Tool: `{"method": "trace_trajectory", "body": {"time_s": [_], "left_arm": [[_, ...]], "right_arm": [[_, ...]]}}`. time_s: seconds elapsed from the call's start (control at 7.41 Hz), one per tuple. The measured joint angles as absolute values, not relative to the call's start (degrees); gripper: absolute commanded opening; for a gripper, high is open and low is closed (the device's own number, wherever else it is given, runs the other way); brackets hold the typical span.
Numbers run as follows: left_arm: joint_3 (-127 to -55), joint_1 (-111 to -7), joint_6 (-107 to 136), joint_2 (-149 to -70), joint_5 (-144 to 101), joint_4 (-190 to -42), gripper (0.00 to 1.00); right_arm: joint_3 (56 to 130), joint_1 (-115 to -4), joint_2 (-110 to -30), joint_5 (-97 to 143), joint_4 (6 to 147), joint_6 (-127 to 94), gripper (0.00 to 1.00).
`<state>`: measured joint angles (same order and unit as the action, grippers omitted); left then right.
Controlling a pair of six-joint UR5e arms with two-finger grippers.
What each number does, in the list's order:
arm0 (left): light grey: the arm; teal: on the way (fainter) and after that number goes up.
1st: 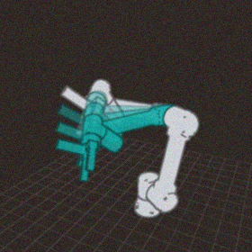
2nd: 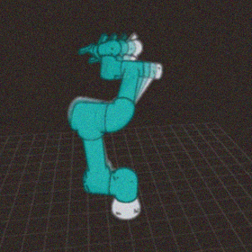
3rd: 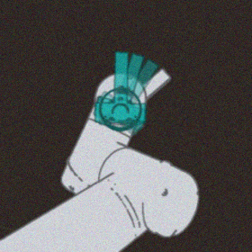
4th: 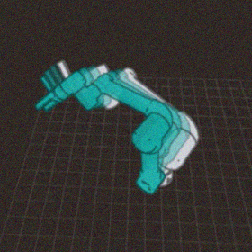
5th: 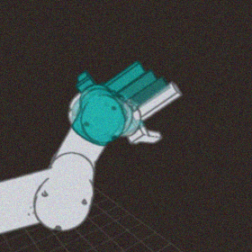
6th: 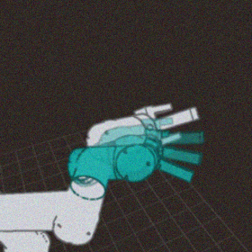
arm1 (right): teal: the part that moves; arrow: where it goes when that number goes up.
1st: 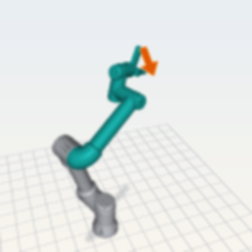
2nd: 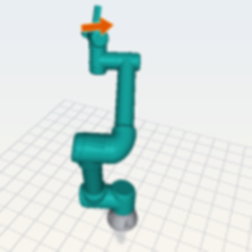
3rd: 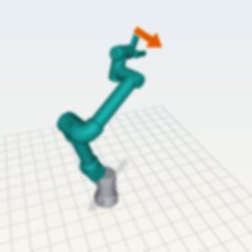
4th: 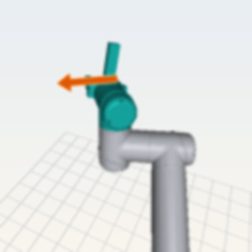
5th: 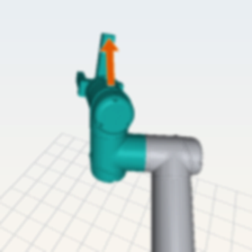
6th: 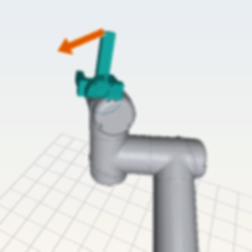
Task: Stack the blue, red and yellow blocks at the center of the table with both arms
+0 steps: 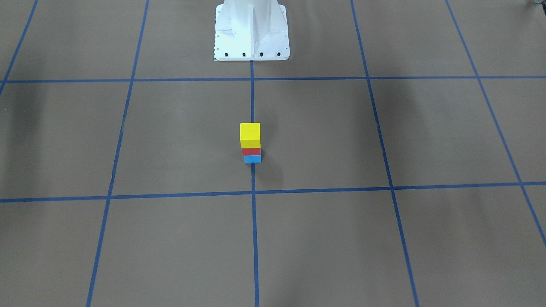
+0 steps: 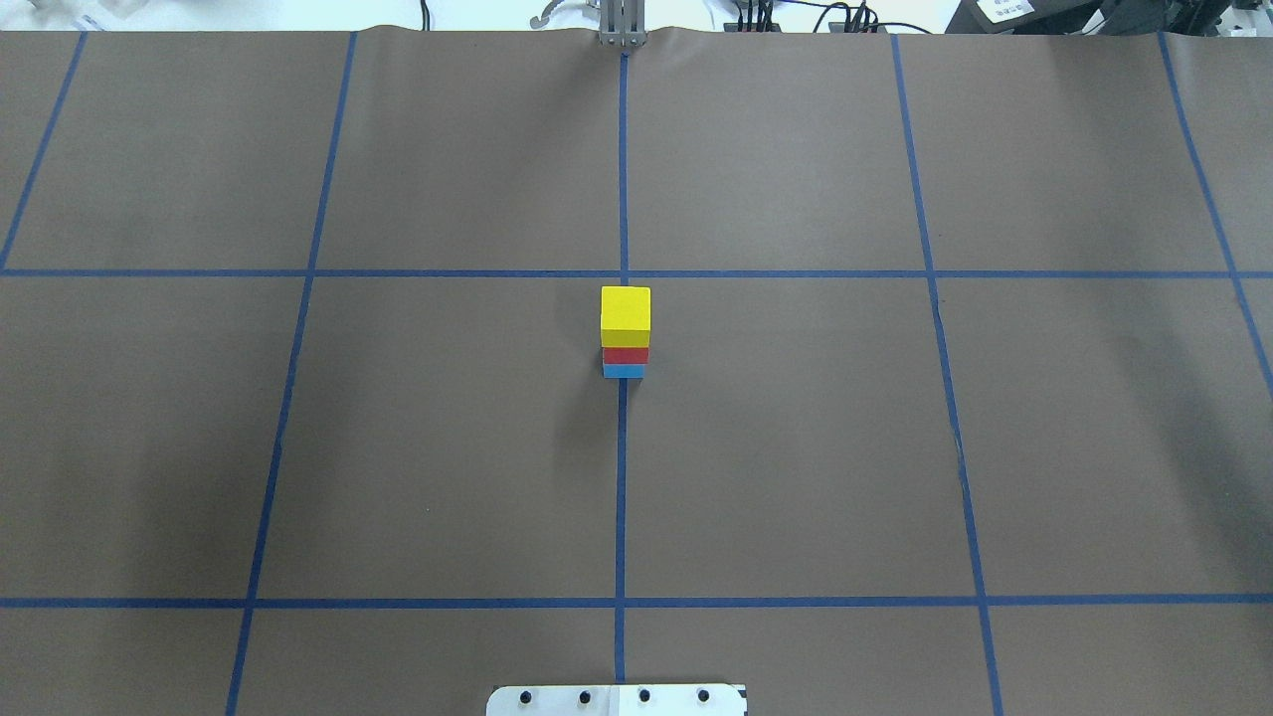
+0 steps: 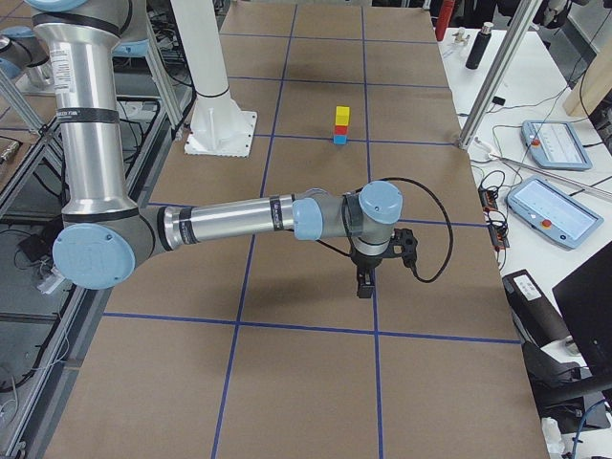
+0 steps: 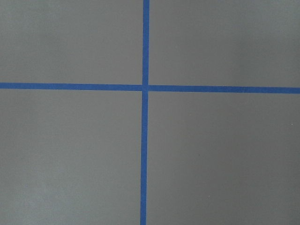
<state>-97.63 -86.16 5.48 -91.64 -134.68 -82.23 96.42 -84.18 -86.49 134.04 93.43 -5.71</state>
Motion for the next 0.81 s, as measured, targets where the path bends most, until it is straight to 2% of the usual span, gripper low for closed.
{"method": "trace_trajectory", "body": {"time_s": [0.81], "left_arm": [[-97.4, -86.1, 5.6, -91.9, -134.7, -82.9, 1.0]], "right_arm": [[96.7, -84.6, -86.4, 134.0, 93.4, -5.7, 1.0]]}}
